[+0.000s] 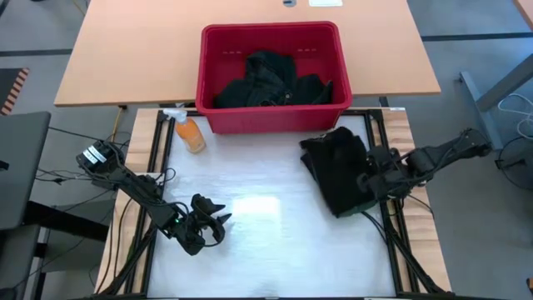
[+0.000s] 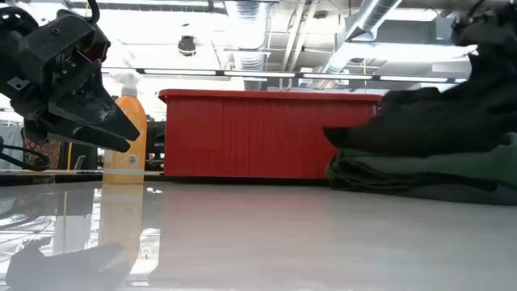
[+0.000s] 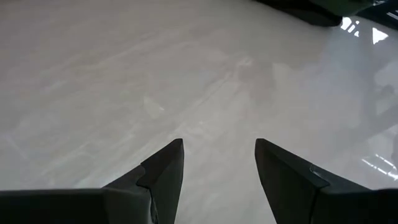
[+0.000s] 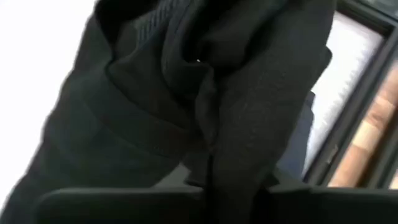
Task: Fold laundry
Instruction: Stack the folded black shirt on top of the folded dark green shirt
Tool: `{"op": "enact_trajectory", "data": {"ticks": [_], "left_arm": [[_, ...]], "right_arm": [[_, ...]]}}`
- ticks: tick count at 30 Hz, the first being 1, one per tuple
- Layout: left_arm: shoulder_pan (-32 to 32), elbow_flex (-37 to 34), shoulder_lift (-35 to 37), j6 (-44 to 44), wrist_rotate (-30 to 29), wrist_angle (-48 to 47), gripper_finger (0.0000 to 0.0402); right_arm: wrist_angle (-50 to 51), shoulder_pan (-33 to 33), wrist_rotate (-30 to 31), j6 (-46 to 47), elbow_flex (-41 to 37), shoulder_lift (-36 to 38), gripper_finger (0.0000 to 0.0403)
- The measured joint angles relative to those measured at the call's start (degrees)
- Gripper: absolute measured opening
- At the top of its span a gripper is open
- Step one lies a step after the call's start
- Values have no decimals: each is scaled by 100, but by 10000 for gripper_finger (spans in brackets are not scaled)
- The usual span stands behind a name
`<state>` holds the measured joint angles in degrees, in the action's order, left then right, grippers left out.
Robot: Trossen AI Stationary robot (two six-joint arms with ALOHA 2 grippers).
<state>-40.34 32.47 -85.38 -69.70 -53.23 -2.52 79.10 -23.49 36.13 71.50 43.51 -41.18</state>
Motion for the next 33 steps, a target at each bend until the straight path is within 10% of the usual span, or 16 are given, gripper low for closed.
{"op": "enact_trajectory", "data": {"ticks": [10,16,26,33], "left_arm": [[0,0,0,-169,37,20,187],[0,1,0,-174,37,31,187],[0,0,2,-172,-129,80,187],[-15,1,2,-143,-103,113,187]], "right_arm": [[444,256,-46,-34,124,-86,265],[913,707,-40,-463,856,-78,293],[-2482,1023,751,-2060,131,-337,253],[-4579,1330,1029,-2102,-1286,-637,57]]}}
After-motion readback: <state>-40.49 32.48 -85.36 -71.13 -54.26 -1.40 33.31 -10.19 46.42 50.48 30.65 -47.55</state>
